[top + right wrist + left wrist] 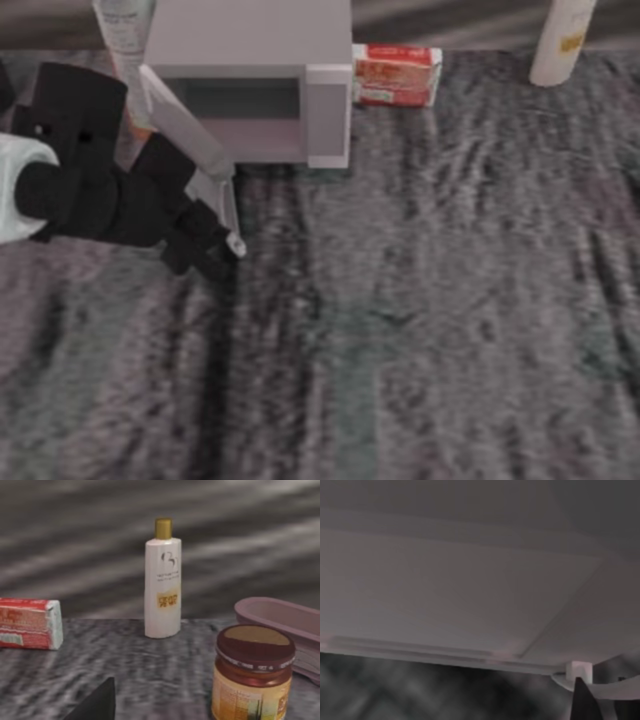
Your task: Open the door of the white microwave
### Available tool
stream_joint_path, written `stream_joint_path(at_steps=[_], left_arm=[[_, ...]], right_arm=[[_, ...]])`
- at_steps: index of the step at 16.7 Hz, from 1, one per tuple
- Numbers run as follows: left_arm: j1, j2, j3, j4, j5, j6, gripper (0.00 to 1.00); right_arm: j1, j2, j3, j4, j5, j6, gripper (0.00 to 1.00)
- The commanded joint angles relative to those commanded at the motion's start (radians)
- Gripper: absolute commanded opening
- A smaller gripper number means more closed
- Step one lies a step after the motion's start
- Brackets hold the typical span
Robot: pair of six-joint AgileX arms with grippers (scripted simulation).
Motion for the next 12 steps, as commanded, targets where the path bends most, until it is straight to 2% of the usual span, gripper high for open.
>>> stream_joint_path(at_steps=[12], left_arm=[[0.006,0.0,-0.001,-0.006,0.007,0.012,0.0]], right_arm=[[0.0,0.0,0.0,0.0,0.0,0.0,1.0]])
